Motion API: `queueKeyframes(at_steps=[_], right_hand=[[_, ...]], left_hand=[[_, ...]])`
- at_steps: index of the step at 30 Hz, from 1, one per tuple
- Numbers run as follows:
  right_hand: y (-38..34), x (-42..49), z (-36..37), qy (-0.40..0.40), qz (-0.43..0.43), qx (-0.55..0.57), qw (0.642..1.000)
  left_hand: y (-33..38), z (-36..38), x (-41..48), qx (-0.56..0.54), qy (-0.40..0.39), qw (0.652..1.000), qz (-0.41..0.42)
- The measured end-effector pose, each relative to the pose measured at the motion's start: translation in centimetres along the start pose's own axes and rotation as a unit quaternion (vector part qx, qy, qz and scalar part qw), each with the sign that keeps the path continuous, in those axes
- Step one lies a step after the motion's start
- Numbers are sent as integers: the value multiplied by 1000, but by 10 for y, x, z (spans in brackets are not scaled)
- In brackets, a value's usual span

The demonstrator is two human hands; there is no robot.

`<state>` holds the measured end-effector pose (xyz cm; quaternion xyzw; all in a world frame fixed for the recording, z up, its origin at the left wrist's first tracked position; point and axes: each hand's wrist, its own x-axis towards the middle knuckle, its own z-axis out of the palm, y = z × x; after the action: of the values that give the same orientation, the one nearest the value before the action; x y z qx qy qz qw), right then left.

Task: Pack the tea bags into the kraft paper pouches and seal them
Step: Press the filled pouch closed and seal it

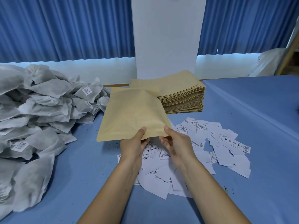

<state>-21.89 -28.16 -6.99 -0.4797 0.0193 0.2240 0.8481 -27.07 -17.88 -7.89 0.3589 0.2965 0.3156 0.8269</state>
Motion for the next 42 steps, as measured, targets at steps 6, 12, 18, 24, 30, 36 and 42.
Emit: queueKeyframes(at_steps=[6,12,18,24,30,36,42], right_hand=[[1,5,-2,38,-66,-87,993],[8,2,3,8,-21,-69,997],[10,6,0,30,-19,-58,998],[13,4,0,9,-12,-56,998],[14,6,1,43,-84,-54,994],[18,0,4,-27,-53,-62,996],[19,3,4,-5,-50,-40,998]], left_hand=[[-6,-1,-1,21,-46,996,-74],[-8,-1,-1,23,-44,996,-73],[-11,1,-5,40,-41,995,-79],[-10,1,-9,63,-46,994,-79],[-7,1,-8,16,-28,999,-20],[-12,3,-10,53,-66,996,-25],[-17,3,-9,36,-53,998,-14]])
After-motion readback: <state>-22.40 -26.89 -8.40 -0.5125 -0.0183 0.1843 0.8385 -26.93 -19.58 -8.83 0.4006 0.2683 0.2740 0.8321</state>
